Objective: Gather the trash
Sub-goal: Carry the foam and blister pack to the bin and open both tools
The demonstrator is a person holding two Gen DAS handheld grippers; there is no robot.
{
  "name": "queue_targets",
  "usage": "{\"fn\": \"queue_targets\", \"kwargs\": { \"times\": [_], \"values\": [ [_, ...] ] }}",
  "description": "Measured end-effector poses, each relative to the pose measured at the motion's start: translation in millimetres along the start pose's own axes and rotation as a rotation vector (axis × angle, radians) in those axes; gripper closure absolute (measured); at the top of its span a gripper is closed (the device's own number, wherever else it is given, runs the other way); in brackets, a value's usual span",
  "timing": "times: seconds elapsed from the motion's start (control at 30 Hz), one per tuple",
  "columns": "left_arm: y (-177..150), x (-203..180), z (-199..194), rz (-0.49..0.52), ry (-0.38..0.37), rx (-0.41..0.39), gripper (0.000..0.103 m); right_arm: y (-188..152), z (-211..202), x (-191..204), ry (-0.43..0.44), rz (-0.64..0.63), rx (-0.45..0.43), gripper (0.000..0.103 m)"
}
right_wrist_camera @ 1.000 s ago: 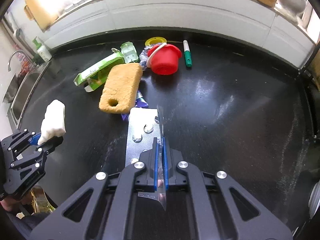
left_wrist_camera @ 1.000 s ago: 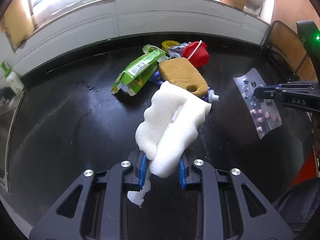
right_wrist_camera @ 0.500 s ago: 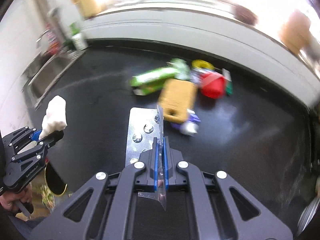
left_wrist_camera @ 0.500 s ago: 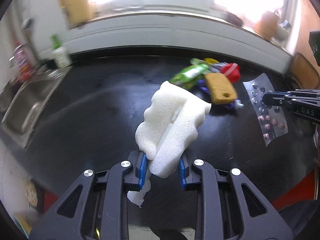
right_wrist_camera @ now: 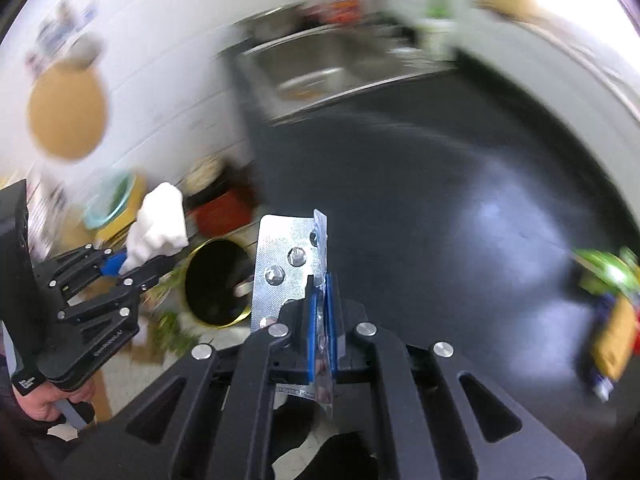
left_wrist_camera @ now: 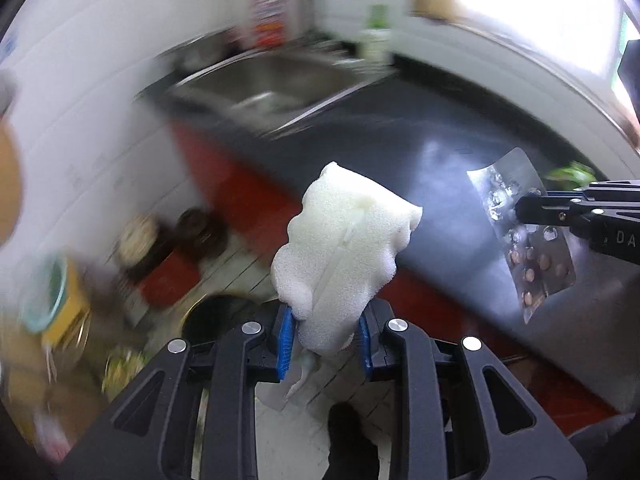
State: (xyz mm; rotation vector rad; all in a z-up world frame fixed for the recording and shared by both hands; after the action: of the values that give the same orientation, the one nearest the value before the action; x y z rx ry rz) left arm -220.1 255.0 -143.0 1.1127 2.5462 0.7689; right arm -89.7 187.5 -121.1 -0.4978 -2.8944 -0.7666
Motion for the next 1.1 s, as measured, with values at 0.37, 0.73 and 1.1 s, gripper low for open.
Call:
{"fn": "queue_targets", "kwargs": {
  "times": [0.37,0.73,1.1],
  "values": [
    [-75,159,58,-0.309,0.140,0.099,0.078,53,139,142,0.169,-0.231,0.156,0.097],
    [-95,202,134,-0.463,0.114,0.155,0.077,73,256,169,0.152,-0.249,0.297,0.097],
    [-108,200,156,-0.472,0.095,0.184,0.021,76,290,167,0.167,-0.232,0.365,0.082]
  ]
}}
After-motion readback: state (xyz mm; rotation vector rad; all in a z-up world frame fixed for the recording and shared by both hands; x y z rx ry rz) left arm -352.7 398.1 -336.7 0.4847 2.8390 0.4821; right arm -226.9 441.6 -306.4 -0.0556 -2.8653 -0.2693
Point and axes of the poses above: each gripper's, at about its wrist camera, not at the fingertips, and z roughly the way its jaws point, x to its left, y to its top, the point moved 2 cm from there along z, roughly the way its jaws point, and after that the axes turned 4 degrees about -z, right-handed, at the moved point
